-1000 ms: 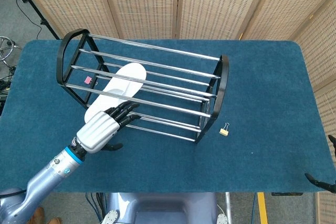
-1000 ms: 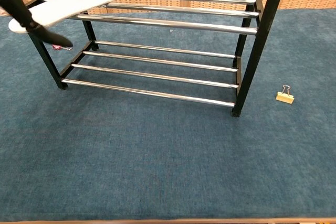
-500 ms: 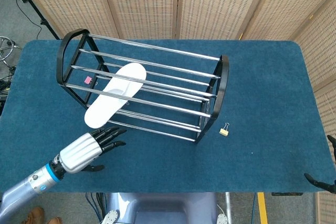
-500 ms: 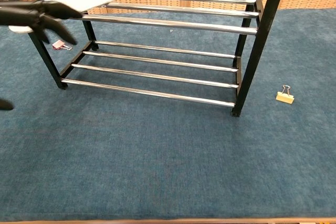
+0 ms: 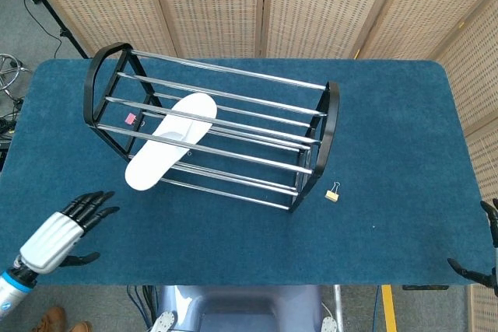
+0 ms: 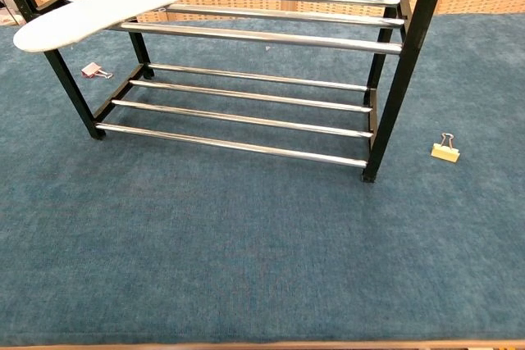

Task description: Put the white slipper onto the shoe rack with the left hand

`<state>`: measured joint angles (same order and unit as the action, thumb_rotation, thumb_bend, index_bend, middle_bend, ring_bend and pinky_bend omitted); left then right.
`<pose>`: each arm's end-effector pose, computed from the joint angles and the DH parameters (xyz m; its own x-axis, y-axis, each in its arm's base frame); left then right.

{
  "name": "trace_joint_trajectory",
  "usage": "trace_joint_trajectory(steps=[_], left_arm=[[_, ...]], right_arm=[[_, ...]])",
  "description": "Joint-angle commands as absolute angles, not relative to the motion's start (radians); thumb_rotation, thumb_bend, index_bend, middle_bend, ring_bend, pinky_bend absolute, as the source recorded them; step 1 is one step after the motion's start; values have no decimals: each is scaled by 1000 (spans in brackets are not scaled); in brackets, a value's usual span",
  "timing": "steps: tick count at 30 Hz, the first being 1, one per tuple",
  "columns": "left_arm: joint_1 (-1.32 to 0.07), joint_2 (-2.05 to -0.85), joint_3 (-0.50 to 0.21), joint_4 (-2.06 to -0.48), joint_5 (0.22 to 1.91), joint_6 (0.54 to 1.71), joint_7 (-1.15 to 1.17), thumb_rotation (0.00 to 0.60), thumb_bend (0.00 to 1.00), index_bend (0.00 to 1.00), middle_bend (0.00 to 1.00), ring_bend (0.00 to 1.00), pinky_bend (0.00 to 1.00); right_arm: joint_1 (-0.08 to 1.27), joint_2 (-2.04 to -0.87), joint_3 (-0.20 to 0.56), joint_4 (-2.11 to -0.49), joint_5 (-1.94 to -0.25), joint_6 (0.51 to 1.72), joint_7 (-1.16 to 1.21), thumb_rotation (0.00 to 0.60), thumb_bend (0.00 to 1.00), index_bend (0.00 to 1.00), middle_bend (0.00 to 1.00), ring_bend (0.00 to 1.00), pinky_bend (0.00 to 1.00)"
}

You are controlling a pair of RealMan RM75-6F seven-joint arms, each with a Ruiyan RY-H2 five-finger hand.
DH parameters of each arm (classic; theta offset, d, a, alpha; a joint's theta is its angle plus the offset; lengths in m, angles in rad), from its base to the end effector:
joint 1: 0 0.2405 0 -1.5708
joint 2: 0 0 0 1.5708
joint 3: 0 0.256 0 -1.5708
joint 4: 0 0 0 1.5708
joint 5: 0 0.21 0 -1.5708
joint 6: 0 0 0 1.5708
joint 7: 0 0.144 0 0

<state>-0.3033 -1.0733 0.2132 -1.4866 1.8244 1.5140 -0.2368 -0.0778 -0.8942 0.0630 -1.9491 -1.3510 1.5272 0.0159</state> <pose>-0.2848 0.1828 0.1391 0.4129 0.2042 0.8876 0.8388 -0.4649 -0.2833 -0.2984 -0.1307 0.2105 0.2707 -0.0022 0.9627 -0.9274 0.2675 0.2614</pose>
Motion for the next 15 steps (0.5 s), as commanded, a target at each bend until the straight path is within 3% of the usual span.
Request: trace_joint_trajectory(steps=[1, 3, 6, 15], left_arm=[[-240, -1086, 178, -1447, 1715, 1554, -260, 600, 97, 62, 0, 0, 41], [-217, -1062, 159, -1515, 1620, 1519, -252, 600, 51, 7, 0, 0, 2], [-204, -1025, 135, -1607, 1547, 1499, -249, 600, 9, 0, 0, 0, 0], [-149, -1028, 96, -1672, 1479, 1524, -168, 600, 0, 0, 0, 0, 0]], right_arm=[[-76, -898, 62, -1950, -1352, 1526, 6, 600, 0, 0, 0, 0, 0], [-77, -906, 66, -1952, -1347, 1539, -22, 600, 0, 0, 0, 0, 0], [-78, -919, 67, -1947, -1353, 1555, -57, 600, 0, 0, 0, 0, 0], [-82, -931, 66, -1937, -1372, 1575, -84, 600, 0, 0, 0, 0, 0]])
